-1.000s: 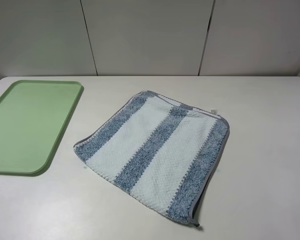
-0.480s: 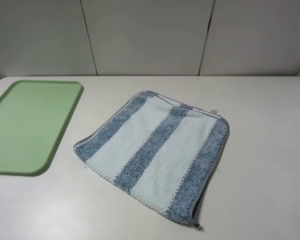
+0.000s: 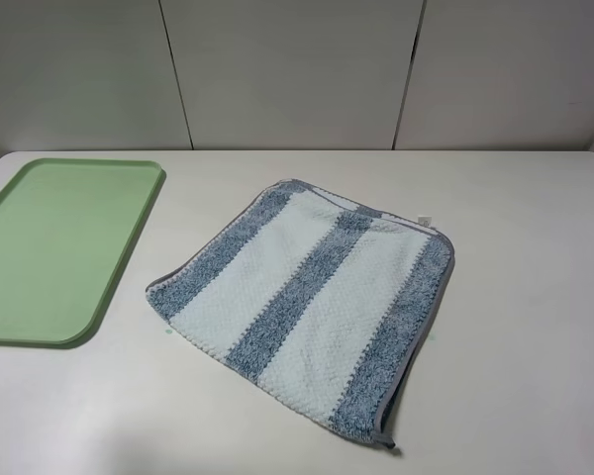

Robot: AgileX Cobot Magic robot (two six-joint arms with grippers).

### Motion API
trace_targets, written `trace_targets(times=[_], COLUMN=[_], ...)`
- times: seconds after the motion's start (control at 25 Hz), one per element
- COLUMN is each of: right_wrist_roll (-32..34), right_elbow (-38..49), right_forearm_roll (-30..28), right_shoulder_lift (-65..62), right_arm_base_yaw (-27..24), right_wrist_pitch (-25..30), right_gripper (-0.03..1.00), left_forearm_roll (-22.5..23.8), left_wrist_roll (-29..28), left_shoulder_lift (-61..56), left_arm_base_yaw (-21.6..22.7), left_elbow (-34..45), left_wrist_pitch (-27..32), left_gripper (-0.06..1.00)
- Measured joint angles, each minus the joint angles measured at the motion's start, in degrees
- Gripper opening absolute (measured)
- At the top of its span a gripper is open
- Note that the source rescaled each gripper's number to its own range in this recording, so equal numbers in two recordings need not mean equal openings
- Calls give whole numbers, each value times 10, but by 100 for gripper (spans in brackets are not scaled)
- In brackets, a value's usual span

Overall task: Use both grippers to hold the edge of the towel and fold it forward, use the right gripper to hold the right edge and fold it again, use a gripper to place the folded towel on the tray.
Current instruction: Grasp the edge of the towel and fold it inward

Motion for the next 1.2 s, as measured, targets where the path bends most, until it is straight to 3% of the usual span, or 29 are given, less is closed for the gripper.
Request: trace_targets(times=[0.24,0.32,0.48,0.92,1.2], right_wrist_roll=[-32,-50,-84,-165,-181], right_elbow=[-14,-14,-14,-14,-14], right_forearm_roll=[0,-3,-5,-5,-5], right_shoulder_lift=[125,159,210,278,281], right_arm_base_yaw=[67,100,163,296,321], right_wrist_pitch=[-8,-17,-43,-77,-77], right_gripper=[100,100,100,100,100], left_forearm_roll=[124,140,140,103,100], left_wrist_roll=[8,9,26,146,229], left_shoulder_lift=[131,168,232,396,467], left_arm_base_yaw=[-173,-225,-289,-298,-230], left_elbow=[-45,-47,-47,-48,-48], left_wrist_pitch=[3,2,1,-11,-102], left_gripper=[93,93,92,91,89])
